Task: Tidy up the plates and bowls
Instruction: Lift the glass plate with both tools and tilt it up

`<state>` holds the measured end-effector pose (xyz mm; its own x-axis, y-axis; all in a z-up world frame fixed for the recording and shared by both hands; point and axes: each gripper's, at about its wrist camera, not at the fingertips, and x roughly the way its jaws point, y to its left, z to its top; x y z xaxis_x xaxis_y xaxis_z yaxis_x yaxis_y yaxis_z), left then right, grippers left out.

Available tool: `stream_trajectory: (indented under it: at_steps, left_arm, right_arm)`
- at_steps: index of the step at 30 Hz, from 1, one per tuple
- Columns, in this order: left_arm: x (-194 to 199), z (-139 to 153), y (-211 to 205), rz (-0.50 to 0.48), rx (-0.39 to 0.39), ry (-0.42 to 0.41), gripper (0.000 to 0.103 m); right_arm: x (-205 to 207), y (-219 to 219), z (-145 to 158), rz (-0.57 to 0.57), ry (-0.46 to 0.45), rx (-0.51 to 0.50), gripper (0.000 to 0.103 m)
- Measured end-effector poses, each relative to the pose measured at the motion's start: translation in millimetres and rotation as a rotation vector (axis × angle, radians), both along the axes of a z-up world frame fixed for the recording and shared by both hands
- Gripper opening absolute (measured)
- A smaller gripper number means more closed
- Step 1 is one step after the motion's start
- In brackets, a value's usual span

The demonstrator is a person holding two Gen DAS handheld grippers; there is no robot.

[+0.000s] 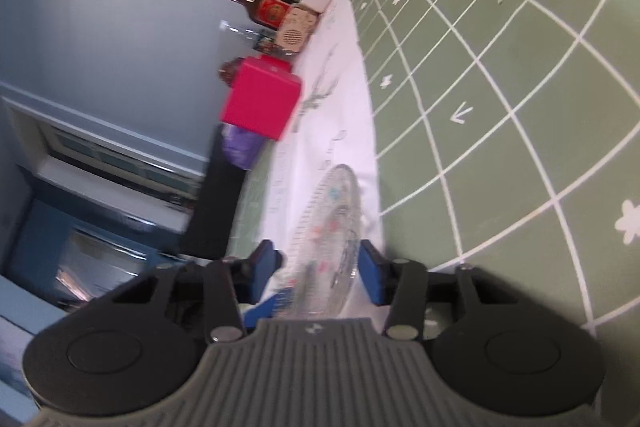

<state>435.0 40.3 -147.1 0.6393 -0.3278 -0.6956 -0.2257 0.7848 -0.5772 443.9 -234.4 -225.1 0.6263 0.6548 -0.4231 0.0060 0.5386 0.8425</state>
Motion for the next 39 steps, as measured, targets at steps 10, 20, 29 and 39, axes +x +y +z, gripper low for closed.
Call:
stream_trajectory:
  at_steps: [10,20,29,39]
  left_arm:
    - [-11,3,11,0.025,0.023,0.071,0.013]
    - [-37,33,20,0.041,0.032,0.046,0.010]
    - [-74,70,10,-0.003,0.073,0.011,0.007]
    - [-147,110,18,-0.026,0.047,-0.035,0.005]
  right_arm:
    - [-8,-5,-18,-0.081,0.022,0.061,0.009]
    - [-18,-2,-12,-0.062,0.081,0.191,0.009]
    - [-63,-6,1,-0.121,0.215,0.290,0.009]
    - [-129,-11,56,-0.121,0.189,0.293,0.009]
